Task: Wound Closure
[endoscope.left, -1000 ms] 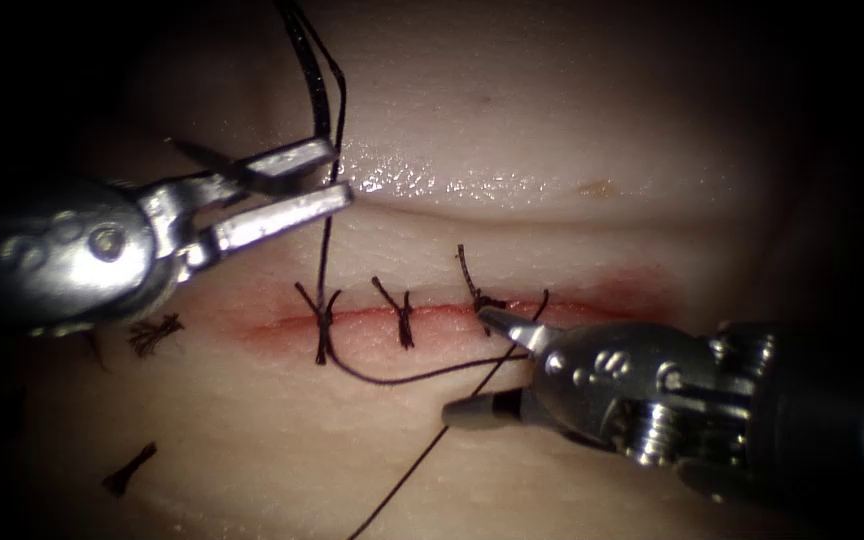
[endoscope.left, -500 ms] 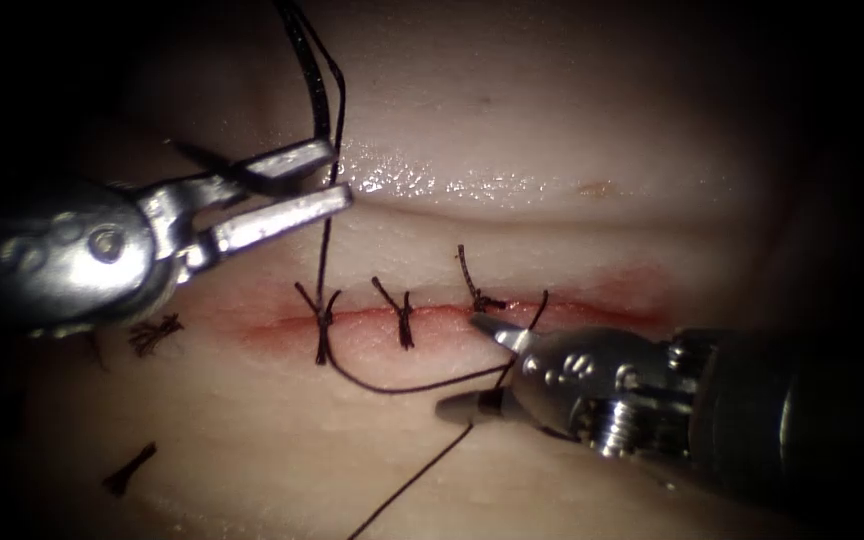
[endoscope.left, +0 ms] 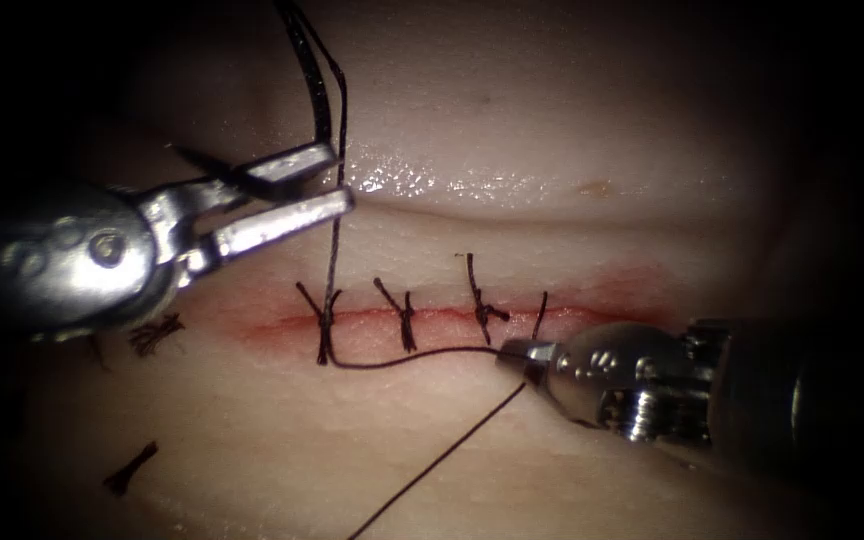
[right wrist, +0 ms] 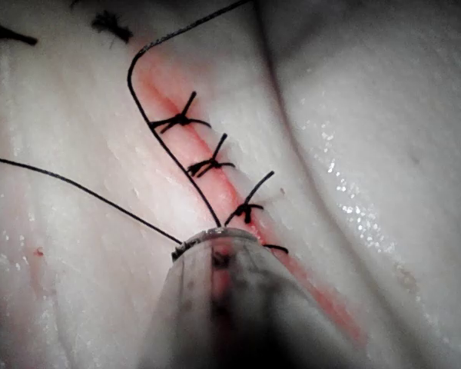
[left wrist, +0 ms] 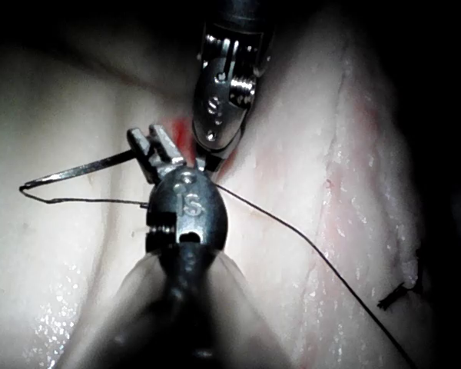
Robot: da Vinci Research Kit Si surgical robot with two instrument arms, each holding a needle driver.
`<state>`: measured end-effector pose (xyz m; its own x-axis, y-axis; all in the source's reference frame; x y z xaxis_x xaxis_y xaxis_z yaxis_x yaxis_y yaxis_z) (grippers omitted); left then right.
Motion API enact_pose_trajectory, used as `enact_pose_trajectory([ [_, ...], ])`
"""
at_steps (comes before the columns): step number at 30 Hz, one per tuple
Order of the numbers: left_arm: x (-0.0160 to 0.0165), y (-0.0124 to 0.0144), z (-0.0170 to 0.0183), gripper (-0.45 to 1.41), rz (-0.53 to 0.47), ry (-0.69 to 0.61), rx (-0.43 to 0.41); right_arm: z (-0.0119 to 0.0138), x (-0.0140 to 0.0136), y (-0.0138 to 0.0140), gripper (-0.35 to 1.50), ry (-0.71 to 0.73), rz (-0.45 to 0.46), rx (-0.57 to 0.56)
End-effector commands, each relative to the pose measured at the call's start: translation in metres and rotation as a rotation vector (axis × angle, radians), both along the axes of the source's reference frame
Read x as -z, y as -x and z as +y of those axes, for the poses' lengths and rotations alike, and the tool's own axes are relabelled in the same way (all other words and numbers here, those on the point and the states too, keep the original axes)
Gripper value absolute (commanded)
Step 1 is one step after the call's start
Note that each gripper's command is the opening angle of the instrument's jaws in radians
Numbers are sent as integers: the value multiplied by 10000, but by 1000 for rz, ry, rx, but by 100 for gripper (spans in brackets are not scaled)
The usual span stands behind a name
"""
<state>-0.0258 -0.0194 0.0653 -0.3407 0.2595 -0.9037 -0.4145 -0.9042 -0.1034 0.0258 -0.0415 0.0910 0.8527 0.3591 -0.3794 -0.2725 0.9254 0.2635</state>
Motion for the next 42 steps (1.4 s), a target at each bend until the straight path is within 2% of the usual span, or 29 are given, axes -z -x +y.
enact_pose_trajectory([
  [1,-6,6,-3,-45,-2,-1,0,-3,5,-6,-35,9,21,12],
  [9,-6,7,-3,-45,-1,0,0,-9,48,-6,-35,40,99,21],
  [18,-13,11,-3,-45,-5,1,-12,-41,115,-1,-35,35,190,10],
  [28,-59,28,0,-45,-5,11,-69,-63,184,-2,-35,26,289,17],
  [33,-82,31,4,-45,-3,22,-81,-80,221,-11,-35,11,354,39],
  [35,-94,29,6,-45,0,31,-94,-92,247,-22,-35,2,405,52],
  [38,-103,29,6,-45,9,33,-103,-101,272,-39,-35,-4,468,59],
  [42,-108,29,6,-45,7,25,-101,-102,290,-59,-35,10,515,58],
])
